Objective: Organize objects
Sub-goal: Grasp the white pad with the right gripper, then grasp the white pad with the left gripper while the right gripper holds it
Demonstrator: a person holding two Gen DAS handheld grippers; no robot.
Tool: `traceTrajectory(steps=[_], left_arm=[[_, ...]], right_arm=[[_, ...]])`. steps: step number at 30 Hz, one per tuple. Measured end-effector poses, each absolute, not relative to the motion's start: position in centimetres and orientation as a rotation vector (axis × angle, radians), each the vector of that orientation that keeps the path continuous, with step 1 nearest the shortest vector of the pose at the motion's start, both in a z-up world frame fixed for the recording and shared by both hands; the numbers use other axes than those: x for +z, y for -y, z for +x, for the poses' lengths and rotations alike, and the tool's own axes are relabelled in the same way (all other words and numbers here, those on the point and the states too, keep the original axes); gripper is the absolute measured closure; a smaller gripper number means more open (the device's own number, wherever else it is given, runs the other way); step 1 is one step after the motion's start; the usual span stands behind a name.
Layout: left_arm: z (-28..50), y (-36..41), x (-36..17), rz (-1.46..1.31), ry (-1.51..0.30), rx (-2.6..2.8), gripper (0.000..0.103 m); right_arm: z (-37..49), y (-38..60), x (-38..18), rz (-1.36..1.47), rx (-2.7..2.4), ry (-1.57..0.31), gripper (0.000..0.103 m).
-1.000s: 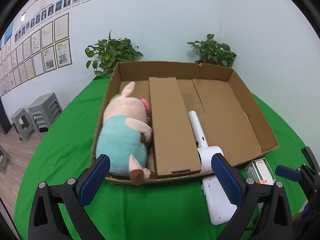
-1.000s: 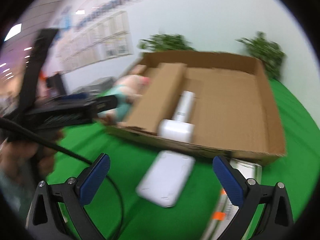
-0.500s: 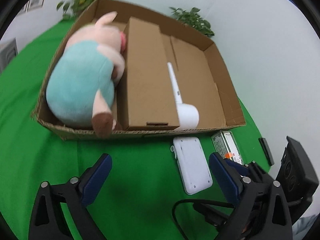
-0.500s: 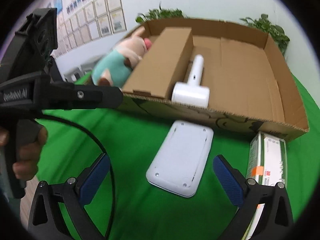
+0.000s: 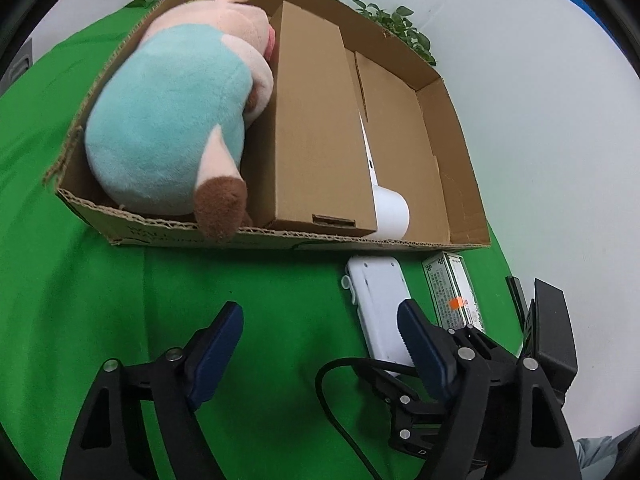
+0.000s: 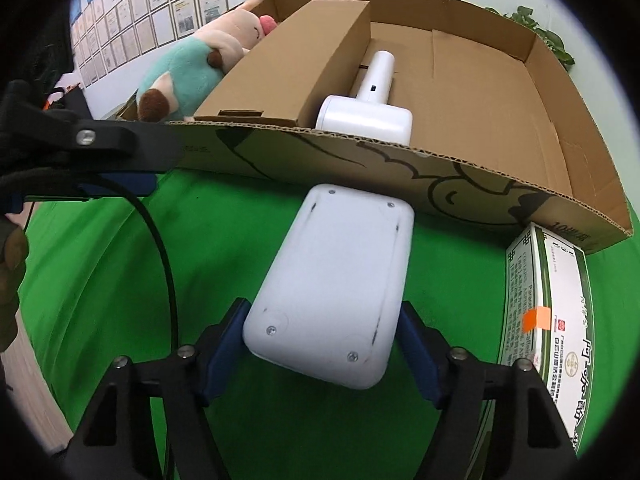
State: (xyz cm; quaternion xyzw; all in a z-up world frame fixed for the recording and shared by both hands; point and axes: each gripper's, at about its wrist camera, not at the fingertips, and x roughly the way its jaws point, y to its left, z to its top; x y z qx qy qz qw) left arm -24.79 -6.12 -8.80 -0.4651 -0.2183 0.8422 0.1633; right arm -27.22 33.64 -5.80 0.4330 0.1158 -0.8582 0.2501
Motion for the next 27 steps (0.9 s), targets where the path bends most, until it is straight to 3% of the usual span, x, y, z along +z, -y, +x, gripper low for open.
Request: traceTrajectory(steps=[8,13,22,27], left_arm=[[-25.0,4.1,-10.4,-1.371,0.671,2.261,0.026],[-24.9,2.7,-12.1,-1.379,0.801,2.117,0.027],[-25.0,0.5,-14.4,-1.414,0.899,1.950,0.032],[-25.1,-0.6,-14.3,-1.435,0.853,1.938,0.038]], right_arm=[[-24.6,-35.9,-5.5,1.176,-2.228,-0.215,0.033],[-23.6,-37.3,-5.3,1.198,-2.204,-0.135,0.033],[-23.8,-38.0,-5.1,1.206,-2.177,-0.036,0.033],[-23.6,-37.9,-5.0,1.204,-2.142,-0.004,0.034]])
